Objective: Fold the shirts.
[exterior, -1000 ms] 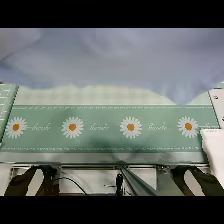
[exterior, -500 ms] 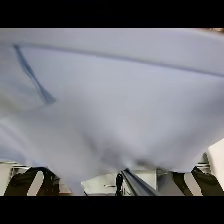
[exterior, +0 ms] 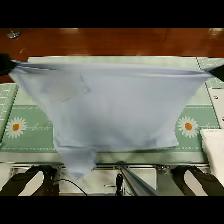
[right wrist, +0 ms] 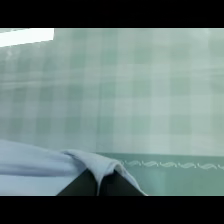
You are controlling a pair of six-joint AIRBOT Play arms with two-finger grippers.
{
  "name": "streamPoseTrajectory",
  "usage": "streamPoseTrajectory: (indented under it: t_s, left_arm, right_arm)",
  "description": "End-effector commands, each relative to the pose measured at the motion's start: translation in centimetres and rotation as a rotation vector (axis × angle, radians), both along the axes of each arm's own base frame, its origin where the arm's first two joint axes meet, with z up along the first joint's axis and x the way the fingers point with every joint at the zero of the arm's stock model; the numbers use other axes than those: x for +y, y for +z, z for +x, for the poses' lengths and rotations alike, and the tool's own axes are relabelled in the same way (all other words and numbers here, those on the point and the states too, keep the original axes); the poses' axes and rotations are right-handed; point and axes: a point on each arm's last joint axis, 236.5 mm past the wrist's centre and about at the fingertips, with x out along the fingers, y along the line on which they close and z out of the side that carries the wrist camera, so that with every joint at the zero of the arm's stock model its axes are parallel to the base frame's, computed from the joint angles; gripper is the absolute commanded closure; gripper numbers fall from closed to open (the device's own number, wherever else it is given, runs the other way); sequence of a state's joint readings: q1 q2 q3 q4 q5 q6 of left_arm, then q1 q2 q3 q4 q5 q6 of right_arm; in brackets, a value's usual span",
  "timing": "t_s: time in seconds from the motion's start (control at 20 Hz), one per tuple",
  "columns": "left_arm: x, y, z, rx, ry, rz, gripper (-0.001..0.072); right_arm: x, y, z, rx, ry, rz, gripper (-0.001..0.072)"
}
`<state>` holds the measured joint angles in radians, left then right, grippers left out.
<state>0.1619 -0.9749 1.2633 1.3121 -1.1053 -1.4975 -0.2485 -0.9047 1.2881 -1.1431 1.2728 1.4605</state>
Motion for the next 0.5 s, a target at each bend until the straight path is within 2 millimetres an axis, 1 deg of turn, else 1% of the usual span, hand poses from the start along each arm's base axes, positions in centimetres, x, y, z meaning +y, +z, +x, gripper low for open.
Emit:
streamPoseTrajectory:
  t_s: [0.0, 0.05, 0.15, 0.25, 0.35, 0.45]
  left_arm:
    - [-1.6, -5.9, 6.4, 0.035, 0.029, -0.190, 0.0683]
    - [-2.0, -7.4, 7.9, 0.047, 0.043, -0.239, 0.0683]
    - [-2.5, -10.1, 10.3, 0.076, 0.062, -0.305, 0.0683]
    - [-3.1, -12.2, 11.9, 0.098, 0.080, -0.353, 0.0683]
    - [-3.6, -14.1, 12.6, 0.125, 0.090, -0.384, 0.0683]
    - [-4.4, -15.6, 12.7, 0.157, 0.082, -0.390, 0.0683]
  right_arm:
    - [-0.4, -5.9, 9.3, -0.044, -0.044, 0.051, 0.0694]
    - [-0.5, -7.4, 11.3, -0.025, -0.055, 0.064, 0.0694]
    - [-0.7, -10.9, 15.1, 0.045, -0.087, 0.129, 0.0694]
    - [-0.9, -13.4, 18.4, 0.101, -0.120, 0.189, 0.0694]
    - [-0.6, -15.4, 20.9, 0.148, -0.136, 0.252, 0.0694]
    - [-0.1, -17.6, 22.2, 0.206, -0.145, 0.306, 0.0694]
